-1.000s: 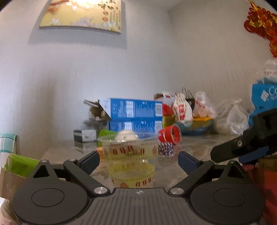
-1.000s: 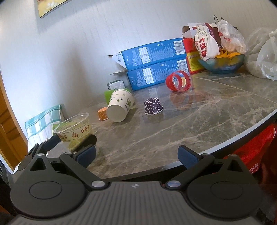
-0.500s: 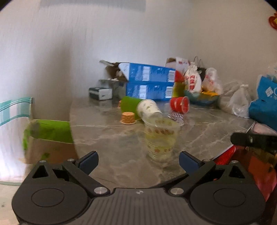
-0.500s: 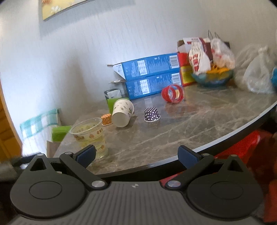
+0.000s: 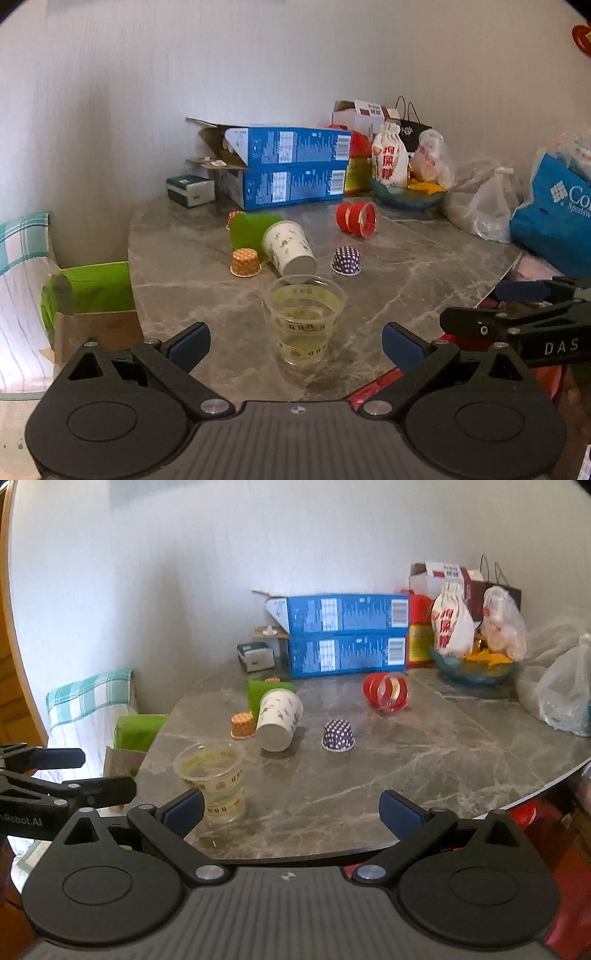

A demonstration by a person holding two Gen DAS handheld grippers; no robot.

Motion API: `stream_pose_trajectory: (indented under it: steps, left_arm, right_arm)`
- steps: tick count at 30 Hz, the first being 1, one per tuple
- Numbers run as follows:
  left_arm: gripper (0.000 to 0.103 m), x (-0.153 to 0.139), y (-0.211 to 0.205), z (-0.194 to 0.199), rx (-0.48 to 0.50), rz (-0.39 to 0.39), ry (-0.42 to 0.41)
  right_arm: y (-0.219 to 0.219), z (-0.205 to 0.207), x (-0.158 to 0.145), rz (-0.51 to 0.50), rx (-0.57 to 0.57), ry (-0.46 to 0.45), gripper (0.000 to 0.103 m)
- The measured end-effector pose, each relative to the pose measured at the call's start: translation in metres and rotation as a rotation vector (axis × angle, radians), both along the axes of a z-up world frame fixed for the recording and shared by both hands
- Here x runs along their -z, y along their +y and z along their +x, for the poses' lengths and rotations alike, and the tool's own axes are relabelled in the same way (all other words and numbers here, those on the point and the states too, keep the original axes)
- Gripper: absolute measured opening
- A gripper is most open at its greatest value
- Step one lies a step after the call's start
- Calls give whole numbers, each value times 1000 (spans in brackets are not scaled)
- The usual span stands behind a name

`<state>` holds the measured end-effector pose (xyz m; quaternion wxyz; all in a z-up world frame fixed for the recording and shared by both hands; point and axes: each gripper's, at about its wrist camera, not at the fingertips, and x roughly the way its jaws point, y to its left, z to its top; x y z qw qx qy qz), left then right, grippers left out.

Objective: Flip cup upright

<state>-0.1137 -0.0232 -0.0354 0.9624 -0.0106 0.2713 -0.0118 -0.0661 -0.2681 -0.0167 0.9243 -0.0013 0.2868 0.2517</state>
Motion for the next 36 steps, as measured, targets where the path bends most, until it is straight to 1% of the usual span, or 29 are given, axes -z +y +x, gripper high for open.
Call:
stream_pose_trajectory:
  steps: [4, 9, 13, 16, 22, 36]
  left_arm:
    - [100, -1, -4, 3, -8, -1, -4]
    - [100, -4, -2, 5, -30, -18, 5]
    - [100, -5, -2, 7, -37, -14, 13]
    - [100, -5, -2, 8, -32, -26, 20]
    - [100, -7, -2, 8, -40, -29, 20]
    - [100, -7, -4, 8, -40, -37, 24]
  right_arm:
    - [-2, 3, 2, 6, 12, 37, 102]
    - [-5, 5, 2, 35, 19, 49, 102]
    - [-8, 6, 1, 32, 20, 50, 102]
    - [-8, 8, 2, 26, 16, 58, 102]
    - [-7, 5, -2, 13, 6, 38, 102]
    - [-8, 7, -3, 15, -2, 28, 102]
